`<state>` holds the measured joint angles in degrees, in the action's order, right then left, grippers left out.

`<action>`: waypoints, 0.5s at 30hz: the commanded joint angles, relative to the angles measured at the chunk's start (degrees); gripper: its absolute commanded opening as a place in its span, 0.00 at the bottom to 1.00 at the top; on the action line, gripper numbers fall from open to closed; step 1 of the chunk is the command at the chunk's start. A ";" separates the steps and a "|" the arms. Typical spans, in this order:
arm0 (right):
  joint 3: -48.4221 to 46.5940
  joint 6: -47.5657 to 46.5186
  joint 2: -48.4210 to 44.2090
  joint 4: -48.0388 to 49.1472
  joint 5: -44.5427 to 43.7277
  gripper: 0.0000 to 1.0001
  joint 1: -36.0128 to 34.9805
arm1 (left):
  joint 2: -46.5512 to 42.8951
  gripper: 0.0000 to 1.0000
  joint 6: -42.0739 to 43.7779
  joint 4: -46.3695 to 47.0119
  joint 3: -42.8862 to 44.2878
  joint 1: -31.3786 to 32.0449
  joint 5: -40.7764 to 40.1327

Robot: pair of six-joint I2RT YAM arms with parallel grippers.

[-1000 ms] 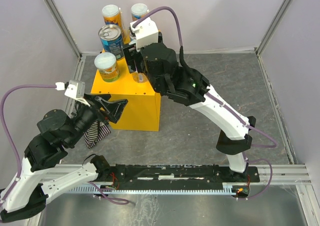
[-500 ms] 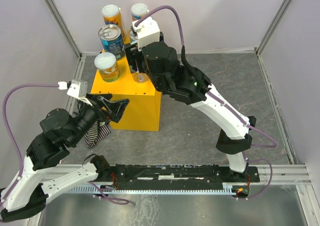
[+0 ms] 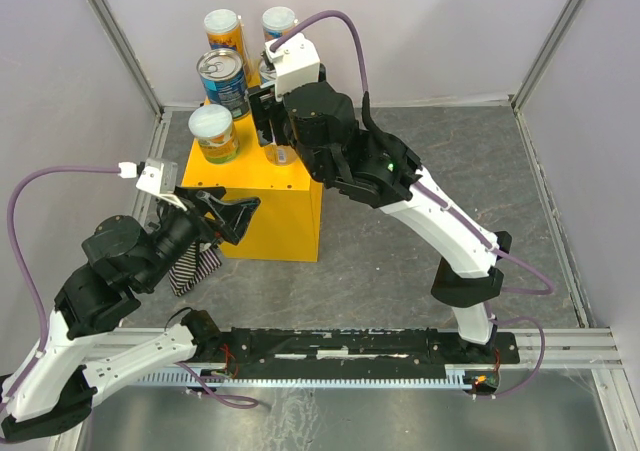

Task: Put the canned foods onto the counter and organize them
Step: Place the canned food on the counter.

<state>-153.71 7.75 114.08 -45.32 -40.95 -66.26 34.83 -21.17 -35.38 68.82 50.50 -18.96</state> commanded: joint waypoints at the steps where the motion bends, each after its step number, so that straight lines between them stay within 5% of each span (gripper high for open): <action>1: -3.07 1.04 -0.11 2.05 0.25 0.28 0.51 | 0.65 0.93 2.73 3.05 0.00 -0.05 0.06; 15: -3.00 1.70 0.06 1.24 1.62 0.59 1.26 | 0.74 0.93 2.94 3.30 -0.17 -0.06 0.14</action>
<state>-153.95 8.80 114.19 -45.58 -40.29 -65.43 35.16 -20.97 -34.96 68.60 50.50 -18.96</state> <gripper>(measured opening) 0.748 0.925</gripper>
